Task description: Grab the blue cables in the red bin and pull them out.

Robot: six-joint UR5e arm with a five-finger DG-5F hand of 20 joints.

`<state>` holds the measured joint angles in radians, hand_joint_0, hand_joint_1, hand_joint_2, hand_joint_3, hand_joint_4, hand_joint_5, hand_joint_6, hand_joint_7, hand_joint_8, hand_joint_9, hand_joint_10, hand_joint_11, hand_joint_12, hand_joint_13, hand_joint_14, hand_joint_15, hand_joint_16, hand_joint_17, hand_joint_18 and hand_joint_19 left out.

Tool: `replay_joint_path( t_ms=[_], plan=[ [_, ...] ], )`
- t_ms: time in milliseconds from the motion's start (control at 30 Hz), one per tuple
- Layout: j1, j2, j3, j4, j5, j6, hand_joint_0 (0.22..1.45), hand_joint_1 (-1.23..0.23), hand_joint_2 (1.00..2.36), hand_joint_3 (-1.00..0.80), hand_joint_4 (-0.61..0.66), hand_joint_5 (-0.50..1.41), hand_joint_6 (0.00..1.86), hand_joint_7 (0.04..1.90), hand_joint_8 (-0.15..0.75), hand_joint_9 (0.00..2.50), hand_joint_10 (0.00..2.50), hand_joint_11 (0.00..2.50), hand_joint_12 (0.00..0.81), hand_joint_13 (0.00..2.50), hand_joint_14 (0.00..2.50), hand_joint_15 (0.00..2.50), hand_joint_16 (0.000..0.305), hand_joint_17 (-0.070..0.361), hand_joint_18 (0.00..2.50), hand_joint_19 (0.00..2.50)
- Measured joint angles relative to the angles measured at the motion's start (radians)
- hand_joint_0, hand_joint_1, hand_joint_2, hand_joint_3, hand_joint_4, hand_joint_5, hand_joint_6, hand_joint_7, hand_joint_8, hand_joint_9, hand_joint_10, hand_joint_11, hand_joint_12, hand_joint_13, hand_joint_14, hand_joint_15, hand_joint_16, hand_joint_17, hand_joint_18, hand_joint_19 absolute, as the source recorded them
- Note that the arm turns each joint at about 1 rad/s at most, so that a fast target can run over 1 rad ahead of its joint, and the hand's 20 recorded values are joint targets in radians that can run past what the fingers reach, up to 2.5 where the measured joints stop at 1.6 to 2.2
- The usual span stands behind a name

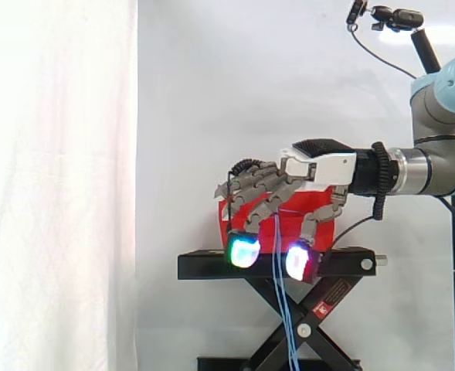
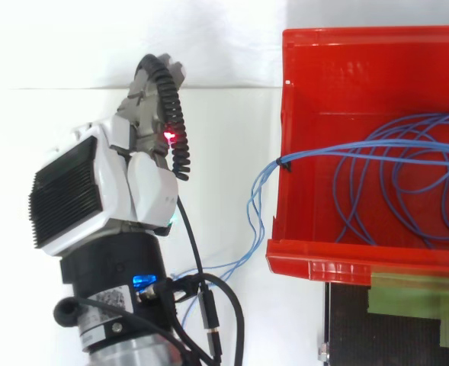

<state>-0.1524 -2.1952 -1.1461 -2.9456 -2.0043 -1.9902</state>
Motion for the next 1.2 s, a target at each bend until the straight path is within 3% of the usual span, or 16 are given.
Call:
replay_joint_path(
  t_ms=[200,433,667,1200],
  plan=[
    [-0.014,0.000,-0.008,0.027,-0.014,0.000,0.73,-1.07,1.00,-1.00,0.11,0.86,0.01,0.57,0.208,0.51,0.01,0.39,0.350,0.35,0.01,0.31,0.049,0.110,0.24,0.43],
    [-0.036,-0.011,-0.008,0.006,-0.033,0.005,0.73,-1.06,1.00,-1.00,0.11,0.86,0.01,0.56,0.209,0.51,0.01,0.39,0.349,0.35,0.01,0.30,0.049,0.110,0.24,0.44],
    [-0.061,-0.033,-0.005,0.031,-0.079,0.012,0.73,-1.05,1.00,-1.00,0.11,0.85,0.01,0.56,0.212,0.52,0.01,0.39,0.351,0.35,0.01,0.30,0.049,0.110,0.24,0.44],
    [-0.088,-0.034,0.018,0.064,-0.111,0.014,0.74,-1.05,1.00,-1.00,0.12,0.85,0.01,0.58,0.216,0.52,0.01,0.39,0.351,0.36,0.01,0.31,0.049,0.110,0.24,0.44]
  ],
)
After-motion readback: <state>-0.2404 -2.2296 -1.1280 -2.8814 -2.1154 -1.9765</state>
